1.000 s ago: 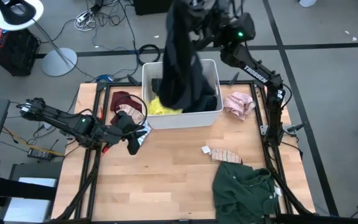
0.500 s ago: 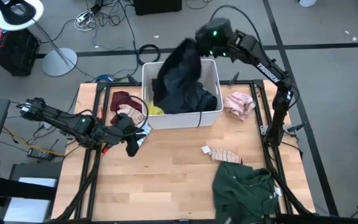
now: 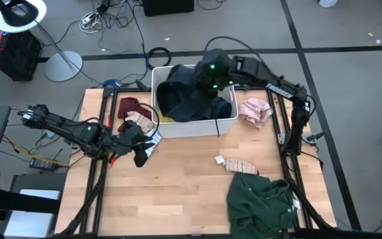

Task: Sort clothes
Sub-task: Put the dark blue shorts into the white bin

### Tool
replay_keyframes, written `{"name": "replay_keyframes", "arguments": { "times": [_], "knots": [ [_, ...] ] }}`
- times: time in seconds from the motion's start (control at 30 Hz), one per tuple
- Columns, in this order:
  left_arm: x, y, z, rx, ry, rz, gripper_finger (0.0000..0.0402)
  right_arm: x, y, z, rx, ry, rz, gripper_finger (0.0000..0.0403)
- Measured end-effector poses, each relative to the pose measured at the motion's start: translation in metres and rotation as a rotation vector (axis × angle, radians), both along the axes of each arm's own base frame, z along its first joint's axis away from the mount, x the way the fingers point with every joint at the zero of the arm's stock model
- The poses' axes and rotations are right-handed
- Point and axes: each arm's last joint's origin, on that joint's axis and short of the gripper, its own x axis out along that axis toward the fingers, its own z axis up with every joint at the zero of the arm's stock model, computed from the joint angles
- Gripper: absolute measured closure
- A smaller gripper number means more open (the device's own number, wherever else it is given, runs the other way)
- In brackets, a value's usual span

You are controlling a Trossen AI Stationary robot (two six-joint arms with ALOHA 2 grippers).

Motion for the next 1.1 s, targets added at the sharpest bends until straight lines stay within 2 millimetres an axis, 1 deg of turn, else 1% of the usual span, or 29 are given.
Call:
{"name": "replay_keyframes", "arguments": {
  "times": [0.07,0.17,0.3,0.43,0.53,0.57,0.67,0.7,0.83,0.87,0.97,1.1],
  "knots": [
    [0.0,0.0,0.0,0.004,0.0,0.003,0.028,0.011,-0.002,-0.013,0.009,-0.03,0.021,0.0401],
    [0.0,0.0,0.0,0.012,-0.002,0.011,0.028,0.024,-0.008,-0.042,0.053,-0.032,0.002,0.0401],
    [-0.004,0.002,0.004,0.004,-0.025,0.015,0.028,0.03,-0.017,-0.086,0.132,0.025,-0.033,0.04],
    [-0.011,0.005,0.01,0.005,-0.063,0.029,0.028,0.028,-0.027,-0.132,0.174,0.09,-0.077,0.04],
    [-0.017,0.008,0.014,0.004,-0.093,0.041,0.028,0.02,-0.036,-0.167,0.222,0.141,-0.13,0.04],
    [-0.019,0.008,0.015,0.004,-0.1,0.044,0.028,0.016,-0.04,-0.178,0.262,0.152,-0.159,0.04],
    [-0.022,0.01,0.017,0.005,-0.116,0.052,0.028,0.004,-0.049,-0.201,0.335,0.162,-0.227,0.04],
    [-0.023,0.01,0.018,0.004,-0.12,0.054,0.028,-0.001,-0.053,-0.207,0.361,0.175,-0.248,0.04],
    [-0.024,0.011,0.018,0.008,-0.129,0.071,0.028,-0.014,-0.064,-0.232,0.346,0.267,-0.321,0.04],
    [-0.024,0.011,0.018,0.008,-0.129,0.073,0.028,-0.016,-0.066,-0.234,0.343,0.281,-0.326,0.04],
    [-0.024,0.011,0.018,0.004,-0.138,0.096,0.028,-0.018,-0.069,-0.23,0.34,0.271,-0.325,0.0397],
    [-0.024,0.012,0.019,-0.006,-0.146,0.113,0.028,-0.018,-0.07,-0.23,0.349,0.257,-0.325,0.0373]
  ]
}}
